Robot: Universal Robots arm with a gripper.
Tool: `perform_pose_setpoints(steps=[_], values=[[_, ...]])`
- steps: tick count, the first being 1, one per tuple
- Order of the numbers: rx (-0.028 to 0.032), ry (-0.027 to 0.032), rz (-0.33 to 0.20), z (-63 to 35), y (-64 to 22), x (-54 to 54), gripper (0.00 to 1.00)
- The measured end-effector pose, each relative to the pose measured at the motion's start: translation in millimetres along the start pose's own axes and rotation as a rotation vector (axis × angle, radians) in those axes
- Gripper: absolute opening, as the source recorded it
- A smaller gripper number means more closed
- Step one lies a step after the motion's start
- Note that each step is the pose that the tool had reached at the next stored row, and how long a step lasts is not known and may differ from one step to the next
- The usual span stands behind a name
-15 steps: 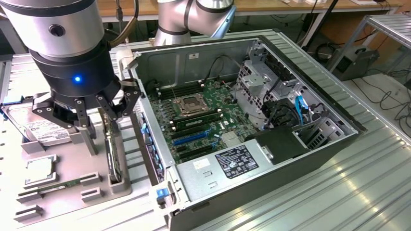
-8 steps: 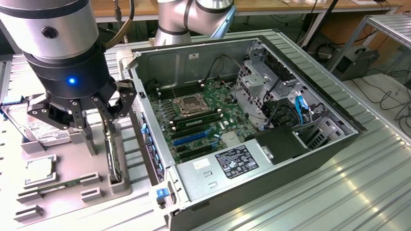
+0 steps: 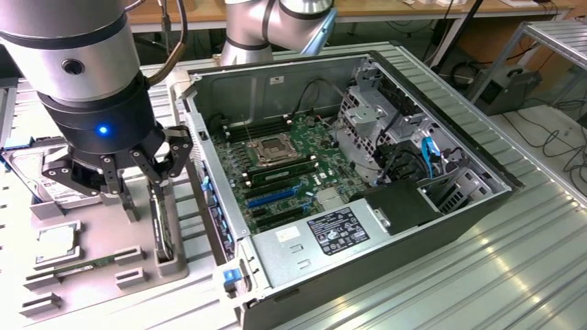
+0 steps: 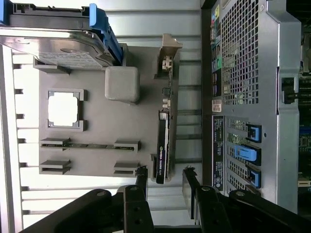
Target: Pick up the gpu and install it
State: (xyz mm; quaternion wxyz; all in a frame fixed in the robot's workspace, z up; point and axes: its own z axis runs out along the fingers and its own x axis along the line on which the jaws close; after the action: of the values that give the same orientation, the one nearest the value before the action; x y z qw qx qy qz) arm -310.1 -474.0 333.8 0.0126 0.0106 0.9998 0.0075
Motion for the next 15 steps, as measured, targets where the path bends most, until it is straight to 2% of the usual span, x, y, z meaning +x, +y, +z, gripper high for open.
perform_pose_setpoints(steps=[2,15], values=[[0.0002,0.0001,0.000,3.4,0.0,0.1,0.42],[0.0001,0.0000,0.000,6.3,-0.1,0.2,0.42]])
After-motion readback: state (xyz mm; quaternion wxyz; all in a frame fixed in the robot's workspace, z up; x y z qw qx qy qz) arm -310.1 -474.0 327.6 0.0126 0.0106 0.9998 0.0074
